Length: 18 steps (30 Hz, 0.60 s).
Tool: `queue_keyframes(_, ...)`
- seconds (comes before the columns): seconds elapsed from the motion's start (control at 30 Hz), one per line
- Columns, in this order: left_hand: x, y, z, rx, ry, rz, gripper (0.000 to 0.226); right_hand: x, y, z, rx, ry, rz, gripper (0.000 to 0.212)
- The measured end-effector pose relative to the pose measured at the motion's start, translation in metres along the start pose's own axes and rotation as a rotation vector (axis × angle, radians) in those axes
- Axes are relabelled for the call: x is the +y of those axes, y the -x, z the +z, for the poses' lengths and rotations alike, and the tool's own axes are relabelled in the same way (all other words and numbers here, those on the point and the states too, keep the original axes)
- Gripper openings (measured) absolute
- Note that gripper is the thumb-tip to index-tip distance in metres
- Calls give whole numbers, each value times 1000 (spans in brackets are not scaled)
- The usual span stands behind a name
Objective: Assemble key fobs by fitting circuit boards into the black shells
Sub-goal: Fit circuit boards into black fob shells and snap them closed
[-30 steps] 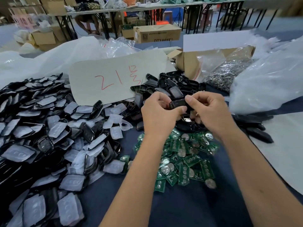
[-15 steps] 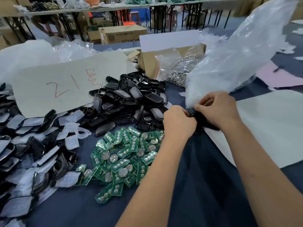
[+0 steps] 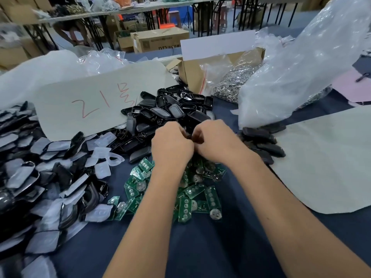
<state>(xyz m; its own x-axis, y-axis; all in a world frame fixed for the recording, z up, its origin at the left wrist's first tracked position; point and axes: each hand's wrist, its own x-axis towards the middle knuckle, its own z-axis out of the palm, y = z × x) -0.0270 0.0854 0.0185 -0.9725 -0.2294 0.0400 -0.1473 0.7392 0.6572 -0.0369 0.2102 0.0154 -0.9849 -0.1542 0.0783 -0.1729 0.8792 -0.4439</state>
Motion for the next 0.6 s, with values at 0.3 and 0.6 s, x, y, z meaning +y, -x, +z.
queue_keyframes(0.3, -37, -10, -17, -74, 87, 143, 19, -15, -12, 1, -36, -108, -13, 16)
queue_keyframes(0.6, -62, -17, -51, -92, 115, 233, 57, -34, 3, -6, -173, -133, -146, 34)
